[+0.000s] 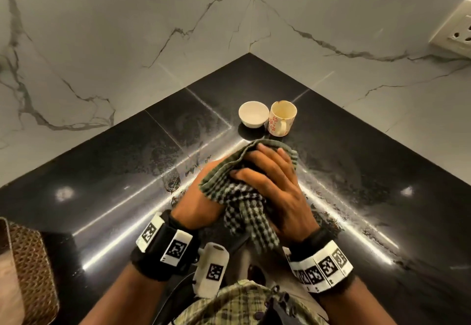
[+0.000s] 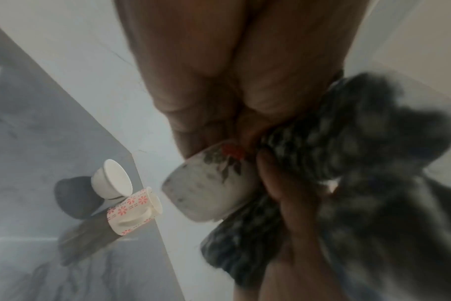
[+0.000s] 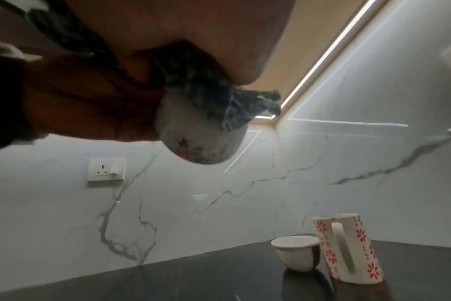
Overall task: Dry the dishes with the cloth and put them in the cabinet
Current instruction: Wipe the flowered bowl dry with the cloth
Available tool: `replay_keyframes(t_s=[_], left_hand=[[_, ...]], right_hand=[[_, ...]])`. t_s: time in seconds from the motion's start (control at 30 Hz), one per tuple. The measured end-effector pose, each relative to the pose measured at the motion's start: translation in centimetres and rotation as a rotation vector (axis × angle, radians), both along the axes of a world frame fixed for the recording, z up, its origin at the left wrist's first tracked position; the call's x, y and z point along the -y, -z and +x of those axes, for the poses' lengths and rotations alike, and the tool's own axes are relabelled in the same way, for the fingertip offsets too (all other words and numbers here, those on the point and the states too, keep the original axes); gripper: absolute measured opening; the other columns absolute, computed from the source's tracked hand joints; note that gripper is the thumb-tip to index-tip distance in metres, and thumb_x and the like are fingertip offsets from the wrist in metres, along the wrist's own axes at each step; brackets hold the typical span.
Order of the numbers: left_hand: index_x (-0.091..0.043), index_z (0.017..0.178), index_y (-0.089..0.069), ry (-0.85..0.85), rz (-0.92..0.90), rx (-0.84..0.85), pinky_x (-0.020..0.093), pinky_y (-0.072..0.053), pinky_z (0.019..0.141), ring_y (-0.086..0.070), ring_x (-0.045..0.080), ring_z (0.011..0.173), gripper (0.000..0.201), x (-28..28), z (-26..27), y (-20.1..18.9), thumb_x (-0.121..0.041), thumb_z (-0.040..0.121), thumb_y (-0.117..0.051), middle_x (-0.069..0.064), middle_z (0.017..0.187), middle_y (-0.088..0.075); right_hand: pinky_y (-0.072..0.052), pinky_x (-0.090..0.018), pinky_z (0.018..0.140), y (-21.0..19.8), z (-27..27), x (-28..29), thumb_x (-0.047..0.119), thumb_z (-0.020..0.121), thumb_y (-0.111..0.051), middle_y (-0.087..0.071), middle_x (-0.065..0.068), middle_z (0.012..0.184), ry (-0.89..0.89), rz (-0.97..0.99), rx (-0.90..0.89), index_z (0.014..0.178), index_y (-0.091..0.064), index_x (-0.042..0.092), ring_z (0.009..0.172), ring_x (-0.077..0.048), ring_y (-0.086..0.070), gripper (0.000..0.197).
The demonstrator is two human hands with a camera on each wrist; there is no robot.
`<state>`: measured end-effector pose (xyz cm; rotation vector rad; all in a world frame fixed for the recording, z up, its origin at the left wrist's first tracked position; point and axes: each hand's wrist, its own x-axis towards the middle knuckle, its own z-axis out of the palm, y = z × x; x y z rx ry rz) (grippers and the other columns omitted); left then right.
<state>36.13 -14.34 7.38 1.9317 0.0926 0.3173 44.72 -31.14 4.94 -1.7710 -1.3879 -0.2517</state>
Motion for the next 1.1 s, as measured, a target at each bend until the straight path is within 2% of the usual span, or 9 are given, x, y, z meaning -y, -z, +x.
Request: replay_keyframes(t_s=[0.17, 0.3, 0.47, 0.57, 0.63, 0.7, 0.8, 0.93, 1.1], left_hand=[[-0.012, 0.125, -0.065, 0.085, -0.22, 0.124, 0.046, -0.053, 0.099, -0.068, 0.021, 0.115, 0.037, 1.1, 0.5, 0.6, 0.01, 0.096, -0.056, -0.001, 0.121, -0.073], [-0.001, 0.129, -0.061, 0.074, -0.521, 0.058, 0.039, -0.058, 0.092, -0.069, 0.027, 0.111, 0.03, 1.4, 0.8, 0.5, -0.004, 0.103, -0.049, 0.014, 0.121, -0.072], [-0.006, 0.122, -0.067, 0.122, -0.651, -0.02, 0.03, -0.06, 0.073, -0.07, 0.02, 0.093, 0.029, 1.4, 1.4, -0.6, -0.016, 0.102, -0.049, 0.012, 0.108, -0.073], [-0.005, 0.129, -0.064, 0.25, -0.408, 0.024, 0.042, -0.059, 0.094, -0.068, 0.027, 0.112, 0.033, 1.7, 1.7, -1.3, -0.02, 0.103, -0.05, 0.017, 0.123, -0.07], [-0.008, 0.136, -0.061, 0.263, 0.115, 0.102, 0.048, -0.043, 0.114, -0.049, 0.025, 0.141, 0.045, 1.8, 1.9, -0.7, -0.033, 0.099, -0.06, 0.012, 0.145, -0.058], [-0.022, 0.142, -0.058, 0.247, 0.646, 0.171, 0.048, -0.013, 0.127, -0.011, 0.026, 0.158, 0.058, 1.6, 2.3, 0.3, -0.049, 0.092, -0.067, 0.007, 0.165, -0.03], [-0.028, 0.134, -0.063, 0.243, 0.612, 0.13, 0.045, -0.005, 0.128, 0.004, 0.032, 0.158, 0.052, 1.4, 2.6, 1.1, -0.047, 0.086, -0.073, 0.017, 0.17, -0.004], [-0.003, 0.129, -0.052, 0.165, 0.304, 0.219, 0.03, -0.044, 0.109, -0.046, 0.016, 0.138, 0.084, 2.2, 2.2, 0.2, -0.034, 0.066, -0.097, 0.011, 0.146, -0.045], [-0.002, 0.144, -0.032, 0.083, 0.198, 0.19, 0.031, -0.049, 0.104, -0.053, 0.017, 0.127, 0.117, 1.6, 2.2, 0.5, -0.032, 0.055, -0.101, 0.006, 0.136, -0.047]], right_hand=[[-0.045, -0.041, 0.109, -0.1, -0.7, -0.7, 0.027, 0.093, -0.072, -0.062, -0.003, 0.135, 0.102, 0.279, -0.565, 0.131, -0.057, 0.002, 0.132, -0.018, -0.055, 0.048], [-0.045, -0.029, 0.108, 0.0, -0.5, 0.4, 0.051, 0.093, -0.064, -0.065, 0.026, 0.127, 0.136, -0.029, -0.538, 0.128, -0.059, 0.046, 0.125, 0.003, -0.057, 0.035], [-0.05, -0.038, 0.105, 1.0, 1.0, 0.5, 0.049, 0.07, -0.087, -0.056, -0.017, 0.136, 0.025, 0.204, -0.681, 0.144, -0.032, 0.005, 0.129, -0.026, -0.058, 0.103], [-0.06, -0.045, 0.087, -0.1, -0.3, 0.3, 0.046, 0.064, -0.093, -0.069, -0.022, 0.119, -0.016, 0.383, -1.309, 0.136, -0.049, -0.006, 0.108, -0.033, -0.07, 0.099], [-0.055, -0.058, 0.094, -0.5, -0.3, 0.6, 0.043, 0.079, -0.08, -0.061, -0.029, 0.132, -0.105, 0.499, -1.643, 0.141, -0.053, 0.004, 0.117, -0.044, -0.063, 0.077], [-0.061, -0.046, 0.08, -1.8, 0.2, 1.2, 0.044, 0.087, -0.054, -0.065, -0.027, 0.125, -0.121, 0.507, -1.799, 0.131, -0.066, 0.009, 0.105, -0.038, -0.069, 0.057], [-0.056, -0.035, 0.06, -2.6, 1.0, 1.8, 0.05, 0.088, -0.043, -0.069, -0.025, 0.11, -0.111, 0.501, -1.799, 0.121, -0.072, 0.01, 0.079, -0.034, -0.068, 0.059], [-0.057, -0.044, 0.083, -0.7, 1.4, 1.4, 0.021, 0.098, -0.057, -0.074, -0.009, 0.109, 0.232, 0.441, -1.472, 0.119, -0.068, 0.014, 0.107, -0.036, -0.065, 0.024], [-0.054, -0.055, 0.099, -0.1, 0.9, 0.9, 0.013, 0.097, -0.067, -0.072, -0.003, 0.121, 0.328, 0.349, -1.022, 0.127, -0.064, 0.012, 0.115, -0.024, -0.068, 0.03]])
